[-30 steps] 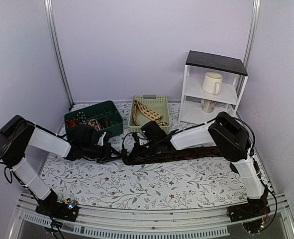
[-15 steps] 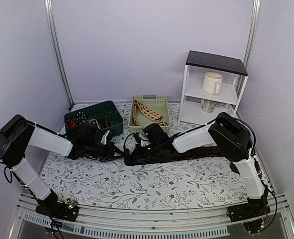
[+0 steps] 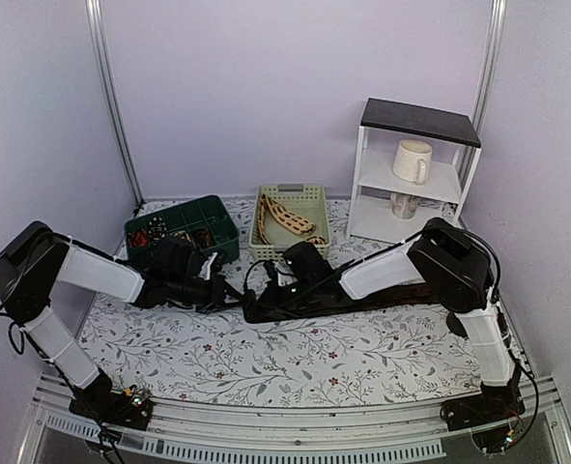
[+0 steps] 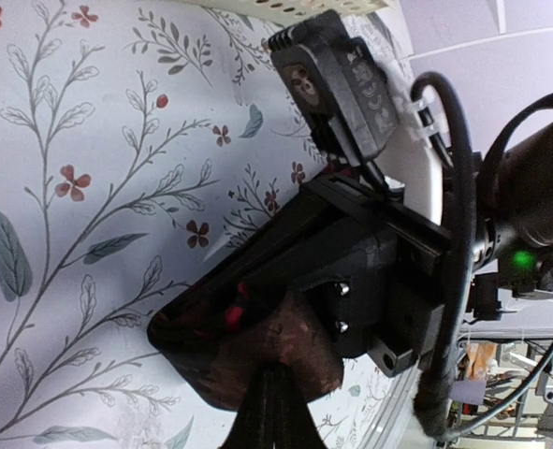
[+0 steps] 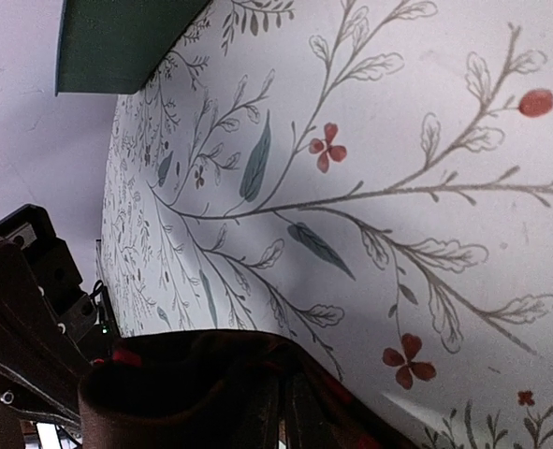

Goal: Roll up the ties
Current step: Roll the tie at the center of the board.

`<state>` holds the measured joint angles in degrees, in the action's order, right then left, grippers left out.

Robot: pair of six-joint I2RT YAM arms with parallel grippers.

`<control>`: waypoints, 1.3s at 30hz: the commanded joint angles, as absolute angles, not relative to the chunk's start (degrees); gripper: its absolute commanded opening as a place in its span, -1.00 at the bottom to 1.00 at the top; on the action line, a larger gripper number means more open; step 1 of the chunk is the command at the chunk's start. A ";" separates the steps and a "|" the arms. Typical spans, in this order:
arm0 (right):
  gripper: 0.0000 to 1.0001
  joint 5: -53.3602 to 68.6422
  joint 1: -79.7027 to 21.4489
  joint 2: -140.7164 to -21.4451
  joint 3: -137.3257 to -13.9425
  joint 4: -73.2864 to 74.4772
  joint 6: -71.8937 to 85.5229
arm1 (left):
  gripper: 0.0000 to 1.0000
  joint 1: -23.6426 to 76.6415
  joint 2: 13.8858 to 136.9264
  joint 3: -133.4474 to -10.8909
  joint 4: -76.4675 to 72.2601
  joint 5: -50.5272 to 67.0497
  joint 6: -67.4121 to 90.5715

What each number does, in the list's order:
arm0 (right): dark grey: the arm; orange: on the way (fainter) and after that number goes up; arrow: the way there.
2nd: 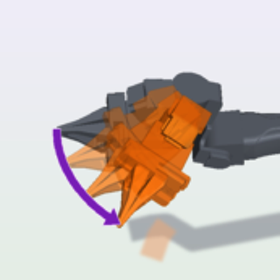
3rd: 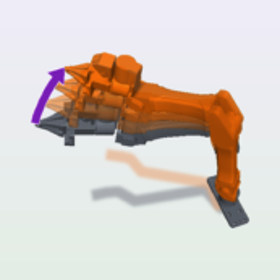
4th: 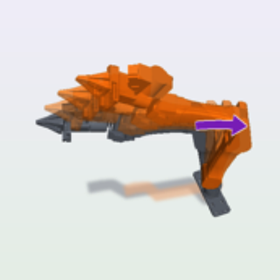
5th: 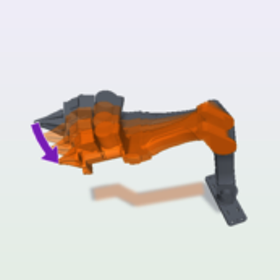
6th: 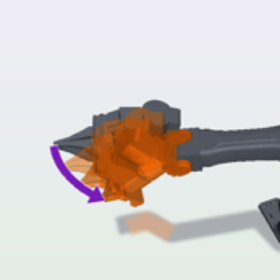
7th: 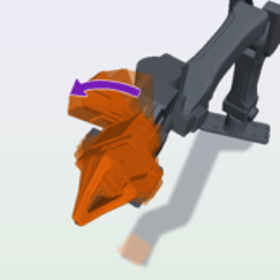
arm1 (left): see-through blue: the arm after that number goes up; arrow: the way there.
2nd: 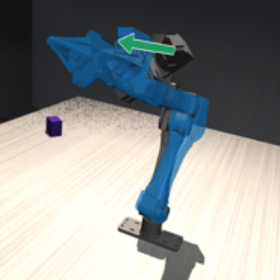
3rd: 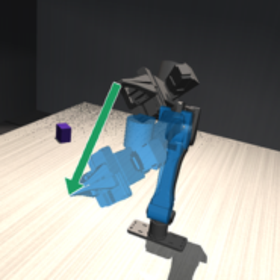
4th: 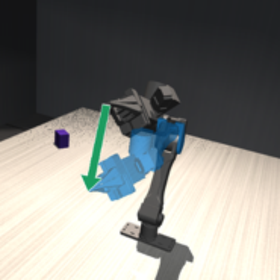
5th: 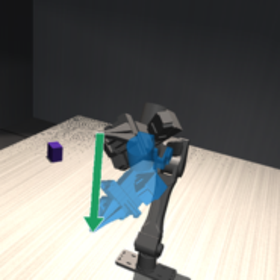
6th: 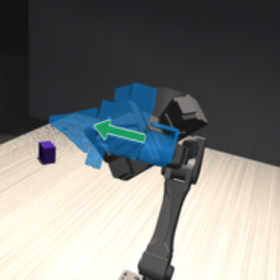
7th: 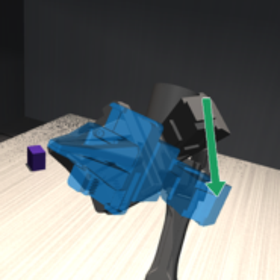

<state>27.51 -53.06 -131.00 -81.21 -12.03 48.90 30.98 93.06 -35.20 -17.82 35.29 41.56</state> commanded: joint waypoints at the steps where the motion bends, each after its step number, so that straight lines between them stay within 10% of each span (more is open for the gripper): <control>1: -0.87 24.86 -52.44 -125.50 -78.55 -11.16 49.51 | -1.00 31.99 94.13 -36.28 -17.33 35.05 40.43; 15: -0.97 22.88 -51.93 -123.39 -76.22 -10.37 49.10 | -1.00 33.13 95.39 -37.66 -17.29 35.38 40.34; 39: -0.56 12.99 -50.63 -112.96 -68.27 -8.60 50.11 | -1.00 36.62 101.37 -41.31 -18.22 35.33 40.08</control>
<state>13.17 -50.92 -116.66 -67.94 -8.51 50.41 35.31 99.66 -39.75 -17.78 35.35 41.12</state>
